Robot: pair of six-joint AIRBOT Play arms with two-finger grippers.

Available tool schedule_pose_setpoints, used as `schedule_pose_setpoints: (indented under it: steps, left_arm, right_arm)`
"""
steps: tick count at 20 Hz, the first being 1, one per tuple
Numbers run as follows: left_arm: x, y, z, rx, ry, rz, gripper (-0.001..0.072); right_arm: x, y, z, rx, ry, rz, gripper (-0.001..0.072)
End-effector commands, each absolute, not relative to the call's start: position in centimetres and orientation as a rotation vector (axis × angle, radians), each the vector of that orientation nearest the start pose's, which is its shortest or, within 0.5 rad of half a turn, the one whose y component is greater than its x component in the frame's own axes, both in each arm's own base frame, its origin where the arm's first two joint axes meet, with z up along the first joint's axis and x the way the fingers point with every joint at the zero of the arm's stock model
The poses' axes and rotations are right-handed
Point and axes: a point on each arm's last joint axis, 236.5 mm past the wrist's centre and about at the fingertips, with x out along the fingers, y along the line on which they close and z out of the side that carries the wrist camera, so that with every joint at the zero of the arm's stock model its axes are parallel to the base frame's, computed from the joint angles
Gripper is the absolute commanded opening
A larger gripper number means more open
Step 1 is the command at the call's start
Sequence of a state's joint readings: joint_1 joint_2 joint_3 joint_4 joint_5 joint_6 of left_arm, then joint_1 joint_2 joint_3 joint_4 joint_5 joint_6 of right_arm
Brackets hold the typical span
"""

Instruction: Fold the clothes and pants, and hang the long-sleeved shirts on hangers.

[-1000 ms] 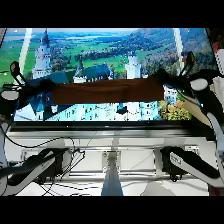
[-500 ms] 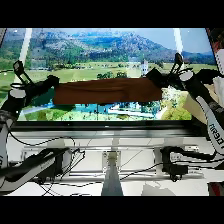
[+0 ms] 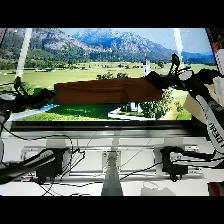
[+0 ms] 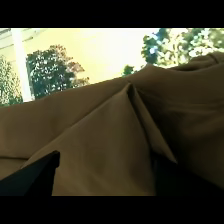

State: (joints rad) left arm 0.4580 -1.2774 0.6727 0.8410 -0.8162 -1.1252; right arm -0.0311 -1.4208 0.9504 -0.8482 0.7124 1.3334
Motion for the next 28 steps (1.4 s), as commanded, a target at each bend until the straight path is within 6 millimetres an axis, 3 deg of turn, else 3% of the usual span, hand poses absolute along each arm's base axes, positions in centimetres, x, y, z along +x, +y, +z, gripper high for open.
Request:
schedule_pose_setpoints:
  steps: [1, 3, 5, 6, 8, 9, 10, 11, 12, 16, 21, 23, 25, 26, 28]
  left_arm:
    - [33.4, 1.4, -11.9, -0.693, 1.294, -0.103, 0.0686]
    - [35.2, -0.4, -12.5, -0.656, 1.317, -0.161, 0.0594]
    - [37.0, -2.8, -12.5, -0.574, 1.324, -0.244, 0.0568]
    - [37.8, -4.1, -12.2, -0.517, 1.316, -0.298, 0.0498]
    - [39.4, -6.4, -10.8, -0.42, 1.278, -0.384, 0.0119]
    - [40.6, -7.2, -9.6, -0.377, 1.243, -0.418, 0.0019]
    - [41.6, -7.8, -8.1, -0.354, 1.212, -0.443, 0.0018]
    - [42.4, -8.4, -5.9, -0.333, 1.185, -0.483, 0.0018]
    - [42.7, -9.0, -3.4, -0.319, 1.166, -0.526, 0.0018]
    - [40.3, -10.0, 7.4, -0.239, 1.1, -0.68, 0.0018]
    - [36.5, -9.6, 17.4, -0.14, 0.889, -0.659, 0.0018]
    - [35.1, -9.8, 20.0, -0.105, 0.822, -0.653, 0.0018]
    - [34.2, -9.9, 21.4, -0.118, 0.794, -0.636, 0.0018]
    - [33.9, -10.0, 21.7, -0.116, 0.786, -0.634, 0.0018]
    - [34.0, -10.0, 21.6, -0.125, 0.791, -0.631, 0.0018]
  right_arm:
    - [41.8, 9.9, -5.4, 0.491, 1.137, 0.289, 0.0623]
    - [41.8, 10.4, -4.5, 0.478, 1.145, 0.325, 0.0623]
    - [42.8, 10.8, -3.0, 0.463, 1.113, 0.347, 0.0619]
    - [43.4, 11.3, -2.0, 0.447, 1.09, 0.362, 0.0557]
    - [44.4, 13.0, -0.3, 0.401, 1.046, 0.401, 0.0381]
    - [44.8, 14.0, 0.3, 0.365, 1.024, 0.418, 0.0343]
    - [45.0, 15.3, 0.8, 0.328, 1.004, 0.44, 0.0221]
    - [44.9, 16.7, 1.1, 0.301, 0.989, 0.464, 0.0036]
    - [44.9, 18.2, 1.4, 0.274, 0.969, 0.485, 0.0011]
    - [43.4, 25.3, 0.6, 0.234, 0.947, 0.569, 0.0011]
    - [38.0, 36.1, -4.5, 0.307, 1.083, 0.639, 0.0011]
    - [35.7, 41.6, -4.5, 0.323, 1.107, 0.726, 0.001]
    - [34.6, 46.1, -2.7, 0.304, 1.074, 0.819, 0.0011]
    - [34.2, 47.8, -1.4, 0.291, 1.047, 0.86, 0.0011]
    - [34.5, 48.7, 0.5, 0.233, 0.992, 0.898, 0.0011]
